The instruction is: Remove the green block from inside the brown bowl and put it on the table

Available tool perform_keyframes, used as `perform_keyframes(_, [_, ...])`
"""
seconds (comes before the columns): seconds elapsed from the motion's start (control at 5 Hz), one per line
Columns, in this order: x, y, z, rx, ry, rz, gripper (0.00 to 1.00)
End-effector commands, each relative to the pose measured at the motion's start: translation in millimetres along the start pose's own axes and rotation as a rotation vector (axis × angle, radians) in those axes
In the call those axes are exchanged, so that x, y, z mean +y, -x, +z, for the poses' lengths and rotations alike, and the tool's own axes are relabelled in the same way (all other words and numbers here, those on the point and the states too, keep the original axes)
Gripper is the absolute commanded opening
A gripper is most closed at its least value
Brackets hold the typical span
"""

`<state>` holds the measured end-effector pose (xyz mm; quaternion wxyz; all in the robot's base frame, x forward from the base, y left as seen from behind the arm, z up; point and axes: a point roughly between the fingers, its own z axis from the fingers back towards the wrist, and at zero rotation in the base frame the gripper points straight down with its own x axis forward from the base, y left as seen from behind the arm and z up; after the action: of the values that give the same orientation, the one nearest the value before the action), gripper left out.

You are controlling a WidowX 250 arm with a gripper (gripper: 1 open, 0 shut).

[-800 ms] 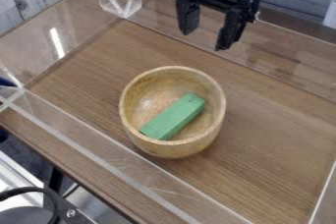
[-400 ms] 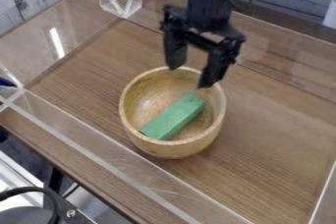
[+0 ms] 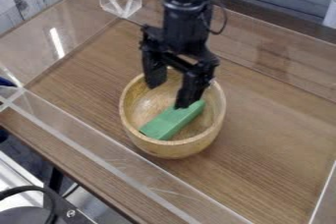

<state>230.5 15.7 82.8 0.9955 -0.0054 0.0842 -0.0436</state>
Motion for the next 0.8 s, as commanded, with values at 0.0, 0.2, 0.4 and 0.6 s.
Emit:
perform_keyframes(0.0, [2, -1.3, 1.3, -0.052, -0.012, -0.024, 1.00])
perform_keyframes(0.2, [-1, -1.9, -5.2, -0.054, -0.007, -0.037, 1.00])
perform_keyframes(0.4, [-4, -3.4, -10.8, -0.055, -0.004, -0.049, 1.00])
perform_keyframes(0.6, [-7, -5.5, -16.3, -0.059, -0.002, -0.064, 1.00])
